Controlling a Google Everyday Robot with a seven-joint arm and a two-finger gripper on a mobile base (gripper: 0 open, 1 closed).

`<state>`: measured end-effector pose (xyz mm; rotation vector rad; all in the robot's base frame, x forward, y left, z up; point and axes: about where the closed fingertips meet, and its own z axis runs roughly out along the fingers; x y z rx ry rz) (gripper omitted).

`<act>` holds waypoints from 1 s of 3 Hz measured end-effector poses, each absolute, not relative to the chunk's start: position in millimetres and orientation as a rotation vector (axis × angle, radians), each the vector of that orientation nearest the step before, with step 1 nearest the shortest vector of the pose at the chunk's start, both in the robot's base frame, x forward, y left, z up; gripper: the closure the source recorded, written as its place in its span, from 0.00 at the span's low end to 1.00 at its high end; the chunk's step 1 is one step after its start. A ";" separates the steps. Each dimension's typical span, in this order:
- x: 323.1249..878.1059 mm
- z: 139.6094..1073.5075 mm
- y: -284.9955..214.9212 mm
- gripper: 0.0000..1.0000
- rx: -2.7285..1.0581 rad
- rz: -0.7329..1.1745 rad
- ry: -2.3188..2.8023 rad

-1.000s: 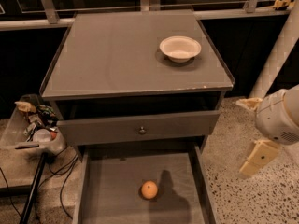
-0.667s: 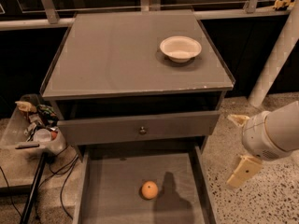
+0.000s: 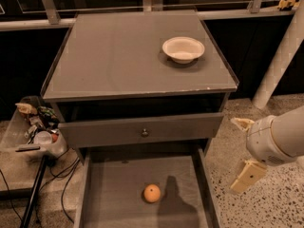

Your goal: Pick orange from middle drawer and place on counter

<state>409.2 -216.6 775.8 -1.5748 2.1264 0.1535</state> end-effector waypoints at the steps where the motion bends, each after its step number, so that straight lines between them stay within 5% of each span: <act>1: 406.2 749.3 -198.6 0.00 -1.561 0.264 2.074; 3: 403.6 644.9 -154.3 0.00 -1.448 0.459 1.999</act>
Offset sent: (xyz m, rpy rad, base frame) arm -0.0059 0.0730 -0.1558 0.3543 0.0561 0.0373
